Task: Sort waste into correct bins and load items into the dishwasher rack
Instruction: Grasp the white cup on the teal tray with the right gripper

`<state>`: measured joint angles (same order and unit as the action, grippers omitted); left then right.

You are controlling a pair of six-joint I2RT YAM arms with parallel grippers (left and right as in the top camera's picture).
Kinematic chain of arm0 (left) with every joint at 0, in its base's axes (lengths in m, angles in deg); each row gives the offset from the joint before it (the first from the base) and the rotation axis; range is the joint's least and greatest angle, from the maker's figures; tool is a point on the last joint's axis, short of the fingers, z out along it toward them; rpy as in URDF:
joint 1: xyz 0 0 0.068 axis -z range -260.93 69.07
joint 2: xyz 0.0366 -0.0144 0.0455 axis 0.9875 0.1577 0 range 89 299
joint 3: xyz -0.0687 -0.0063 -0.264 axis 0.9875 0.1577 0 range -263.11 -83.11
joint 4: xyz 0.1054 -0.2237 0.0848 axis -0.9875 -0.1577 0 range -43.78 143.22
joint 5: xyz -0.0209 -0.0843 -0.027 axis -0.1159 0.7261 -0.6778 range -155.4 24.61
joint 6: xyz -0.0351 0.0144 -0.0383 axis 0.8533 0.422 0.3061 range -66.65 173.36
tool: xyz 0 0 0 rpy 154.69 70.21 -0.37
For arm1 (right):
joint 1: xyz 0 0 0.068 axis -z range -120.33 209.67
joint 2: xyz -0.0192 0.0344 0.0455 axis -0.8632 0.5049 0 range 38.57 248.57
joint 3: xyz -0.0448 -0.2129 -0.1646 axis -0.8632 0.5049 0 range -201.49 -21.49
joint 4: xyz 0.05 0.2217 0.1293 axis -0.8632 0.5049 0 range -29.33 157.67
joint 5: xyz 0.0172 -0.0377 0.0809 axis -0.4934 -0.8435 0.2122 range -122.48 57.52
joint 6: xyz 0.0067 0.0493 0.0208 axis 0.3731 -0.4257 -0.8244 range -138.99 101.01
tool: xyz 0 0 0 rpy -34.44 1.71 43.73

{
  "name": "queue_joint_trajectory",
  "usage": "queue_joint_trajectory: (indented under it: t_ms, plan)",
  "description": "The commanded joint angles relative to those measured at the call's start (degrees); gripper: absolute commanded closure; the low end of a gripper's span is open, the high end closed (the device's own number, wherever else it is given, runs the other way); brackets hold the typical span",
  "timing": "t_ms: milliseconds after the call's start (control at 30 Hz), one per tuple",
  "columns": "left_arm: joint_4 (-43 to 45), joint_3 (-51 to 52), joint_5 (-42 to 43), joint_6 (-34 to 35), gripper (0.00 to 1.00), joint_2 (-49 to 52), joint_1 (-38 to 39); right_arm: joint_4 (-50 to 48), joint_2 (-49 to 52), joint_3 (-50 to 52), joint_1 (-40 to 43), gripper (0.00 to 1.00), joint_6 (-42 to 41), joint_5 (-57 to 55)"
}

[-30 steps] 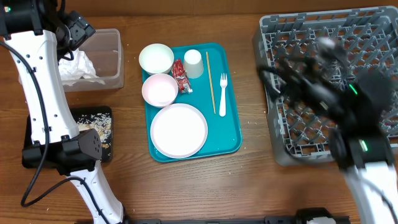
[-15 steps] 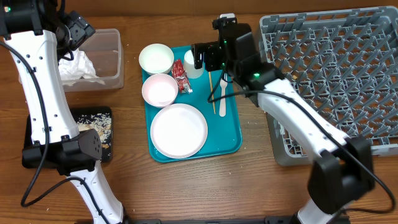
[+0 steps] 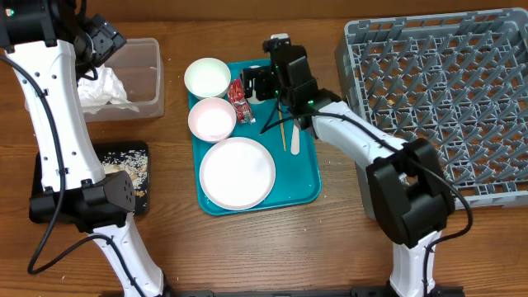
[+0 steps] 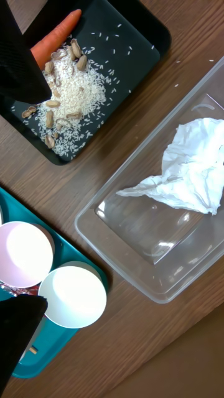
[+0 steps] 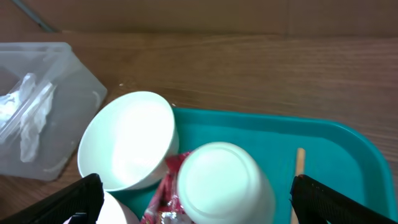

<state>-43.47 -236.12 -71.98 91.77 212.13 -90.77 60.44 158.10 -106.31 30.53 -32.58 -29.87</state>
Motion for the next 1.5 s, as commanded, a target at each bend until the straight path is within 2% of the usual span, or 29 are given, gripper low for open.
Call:
queue_joint_trajectory:
  t_ms: [0, 167, 333, 667, 800, 1033, 1167, 1467]
  plan:
    - [-0.1, 0.1, 0.2, -1.1, 0.00, 0.6, 0.1, -1.3, 2.5, -1.8, -0.8, 0.00, 1.7, 0.0]
    - [-0.1, 0.1, 0.2, -1.1, 0.00, 0.6, 0.1, -4.1, 5.4, -1.8, -1.4, 0.00, 1.9, -0.6]
    - [-0.1, 0.1, 0.2, -1.1, 0.00, 0.6, 0.1, -5.8, 7.7, -1.8, -1.5, 0.00, 1.9, -6.6]
    - [-0.1, 0.1, 0.2, -1.1, 0.00, 0.6, 0.1, -7.6, 10.5, -1.8, -1.5, 0.00, 1.9, -6.7]
    - [-0.1, 0.1, 0.2, -1.1, 0.00, 0.6, 0.1, -9.6, 10.5, -1.8, -1.5, 0.06, 1.8, -6.6]
    - [-0.1, 0.1, 0.2, -1.1, 0.00, 0.6, 0.1, -13.0, 10.5, -1.8, -1.6, 0.09, 1.2, -6.4]
    - [-0.1, 0.1, 0.2, -1.1, 0.00, 0.6, 0.1, -11.6, 10.5, -1.8, -1.5, 0.23, 0.7, -6.4]
    - [-0.1, 0.1, 0.2, -1.1, 0.00, 0.6, 0.1, -11.2, 9.9, -1.8, -1.5, 0.25, -0.1, -6.4]
